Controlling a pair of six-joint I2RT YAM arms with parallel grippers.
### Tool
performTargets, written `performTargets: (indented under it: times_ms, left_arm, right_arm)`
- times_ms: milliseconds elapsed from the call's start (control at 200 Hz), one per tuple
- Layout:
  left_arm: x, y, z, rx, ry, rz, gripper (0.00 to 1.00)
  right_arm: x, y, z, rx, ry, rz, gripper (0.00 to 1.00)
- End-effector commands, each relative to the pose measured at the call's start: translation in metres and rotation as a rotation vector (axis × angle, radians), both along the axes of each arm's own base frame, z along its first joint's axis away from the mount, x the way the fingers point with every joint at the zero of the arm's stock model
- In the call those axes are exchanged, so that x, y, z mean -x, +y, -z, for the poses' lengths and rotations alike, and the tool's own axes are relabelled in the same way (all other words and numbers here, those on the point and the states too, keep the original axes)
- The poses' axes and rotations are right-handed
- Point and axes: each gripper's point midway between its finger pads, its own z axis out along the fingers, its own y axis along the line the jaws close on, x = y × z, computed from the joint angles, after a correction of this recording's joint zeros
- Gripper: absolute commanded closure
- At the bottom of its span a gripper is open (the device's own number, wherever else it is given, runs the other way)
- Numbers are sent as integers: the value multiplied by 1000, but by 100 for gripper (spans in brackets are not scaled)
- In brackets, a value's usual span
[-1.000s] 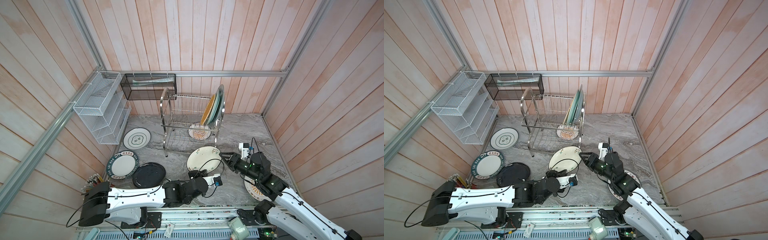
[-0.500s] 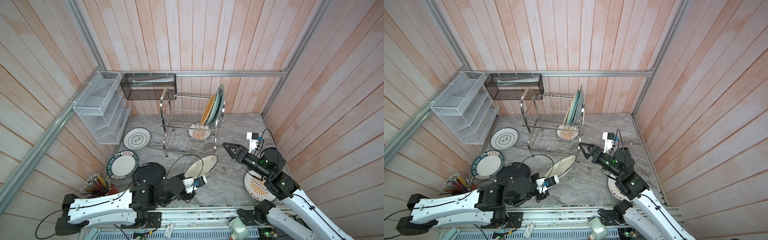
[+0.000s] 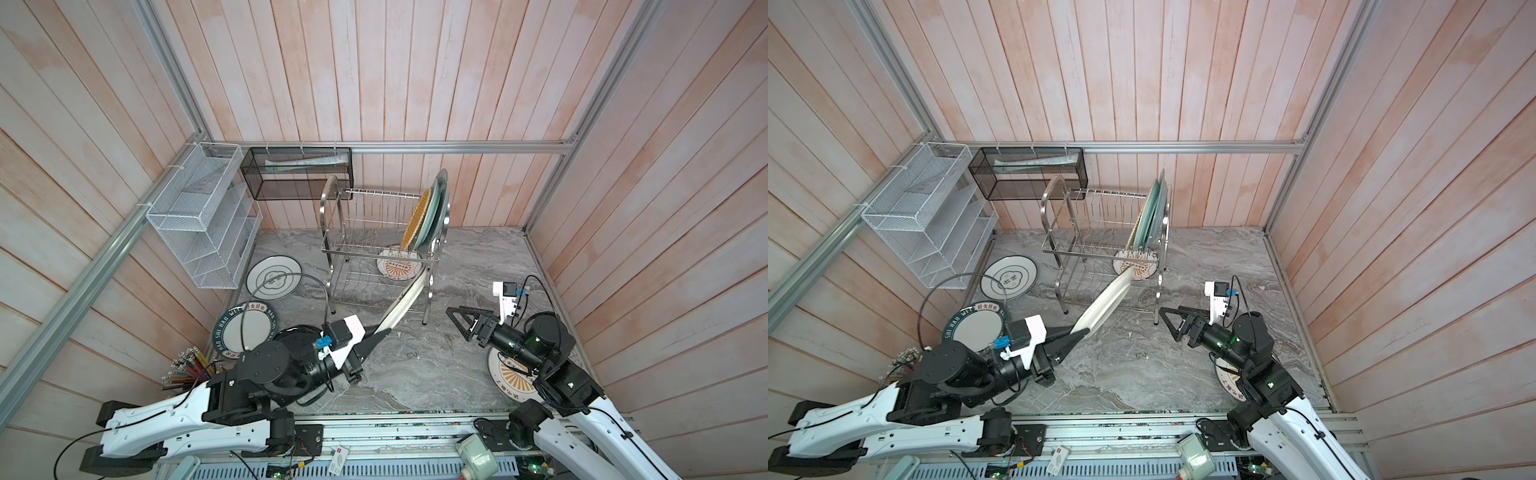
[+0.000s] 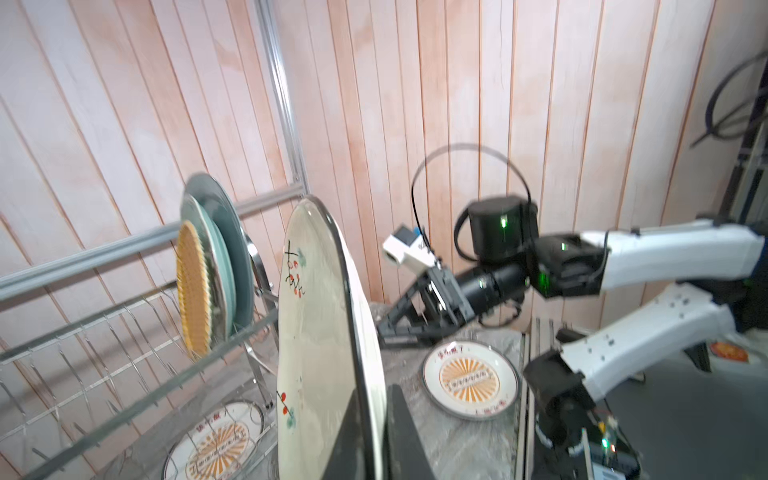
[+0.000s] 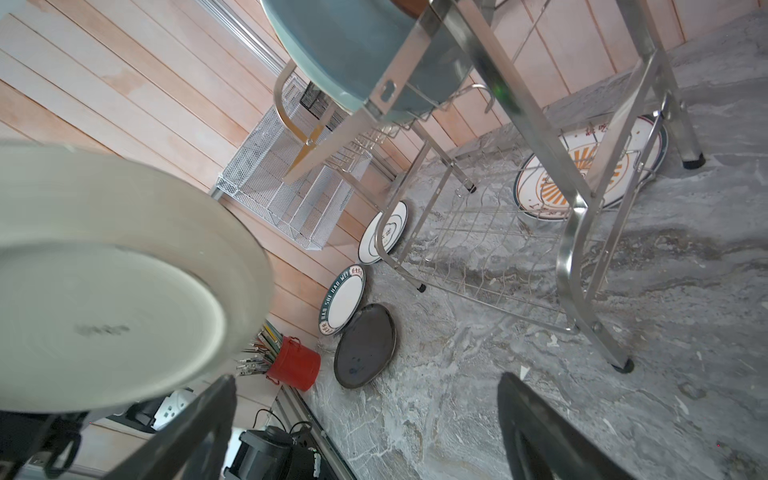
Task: Load the plates into the dish rack
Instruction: 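Lift the berry plate upright with the left gripper while the right gripper releases and withdraws, then lower the berry plate into the upper rack slots in front of the blue-green plates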
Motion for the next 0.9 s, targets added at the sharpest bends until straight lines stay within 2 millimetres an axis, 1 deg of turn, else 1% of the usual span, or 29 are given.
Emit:
performTargets:
  times_ms: [0, 70, 160, 250, 300, 385, 430, 445, 500, 570, 635, 730, 840, 895]
  left_arm:
    - [3, 52, -113, 359, -144, -76, 100]
    - [0, 56, -133, 392, -191, -124, 100]
    - [-5, 50, -153, 385, -238, -161, 100]
    - [-16, 38, -166, 375, -255, -169, 100]
    - [-27, 31, -169, 361, -252, -172, 100]
    - [-53, 23, -173, 359, -211, -165, 100]
    - [-68, 20, -174, 357, -186, -151, 100]
    - [-77, 22, -173, 354, -184, -164, 100]
    - [-97, 20, -172, 350, -165, -166, 100]
    - [-121, 18, -170, 348, -143, -157, 100]
    - [-144, 17, -166, 348, -121, -152, 100]
    - [-179, 18, -156, 376, -46, -116, 100]
    - [-210, 10, -143, 363, 9, -86, 100]
    - [-221, 6, -136, 355, 20, -88, 100]
  right_arm:
    - [6, 2, 4, -15, -7, -34, 2]
    - [8, 5, 10, -24, -2, -52, 2]
    - [10, 10, 14, -36, -1, -88, 2]
    - [10, 14, 17, -35, -7, -111, 2]
    - [9, 15, 17, -27, -10, -115, 2]
    - [6, 18, 20, -18, -5, -119, 2]
    - [4, 19, 22, -14, 4, -122, 2]
    - [4, 20, 22, -14, 4, -123, 2]
    - [2, 22, 23, -17, 10, -130, 2]
    - [1, 23, 24, -20, 17, -130, 2]
    - [0, 24, 24, -19, 21, -132, 2]
    - [-1, 27, 27, -24, 28, -142, 2]
    - [-2, 29, 35, -24, 54, -150, 2]
    - [-2, 29, 38, -21, 62, -150, 2]
